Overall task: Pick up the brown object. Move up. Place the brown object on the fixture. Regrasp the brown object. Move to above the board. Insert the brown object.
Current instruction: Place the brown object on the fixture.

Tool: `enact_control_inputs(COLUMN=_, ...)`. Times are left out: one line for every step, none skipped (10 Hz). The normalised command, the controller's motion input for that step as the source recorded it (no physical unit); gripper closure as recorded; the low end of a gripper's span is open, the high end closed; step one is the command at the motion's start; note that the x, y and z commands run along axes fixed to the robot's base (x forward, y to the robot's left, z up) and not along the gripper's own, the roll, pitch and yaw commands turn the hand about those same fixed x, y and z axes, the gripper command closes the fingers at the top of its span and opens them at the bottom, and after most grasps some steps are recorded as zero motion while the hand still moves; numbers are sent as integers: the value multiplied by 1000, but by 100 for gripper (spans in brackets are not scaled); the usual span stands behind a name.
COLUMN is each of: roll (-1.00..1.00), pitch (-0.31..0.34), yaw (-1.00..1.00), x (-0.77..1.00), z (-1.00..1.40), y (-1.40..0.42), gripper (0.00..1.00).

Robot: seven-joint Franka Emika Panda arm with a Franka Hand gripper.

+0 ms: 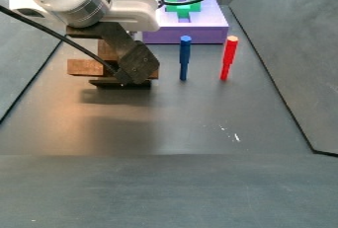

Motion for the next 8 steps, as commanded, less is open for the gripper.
enact_control_inputs(roll=77, pitch=-97, yaw=229, x=0, z=-17, y=-106, gripper=100)
enact_control_inputs(roll=131, pitch=-263, yaw=246, x=0, z=-34, y=-143, gripper=100)
enact_control_inputs(roll=91, pitch=-386, yaw=237, x=0, z=-43, y=-151, gripper=100)
enact_control_inputs(roll=137, pitch=-363, yaw=103, x=40, z=-117, y=-103, gripper=100)
enact_control_inputs(roll=217, pitch=-363, yaw=114, x=43, z=-140, y=-80, gripper=100)
enact_control_inputs(roll=220, pitch=-349, yaw=357, x=0, z=-66, y=0, gripper=100)
enact_control_inputs(roll=223, pitch=-337, yaw=400, x=-69, z=0, y=-17, gripper=100)
enact_control_inputs(roll=243, pitch=-246, yaw=334, x=-37, z=0, y=-37, gripper=100)
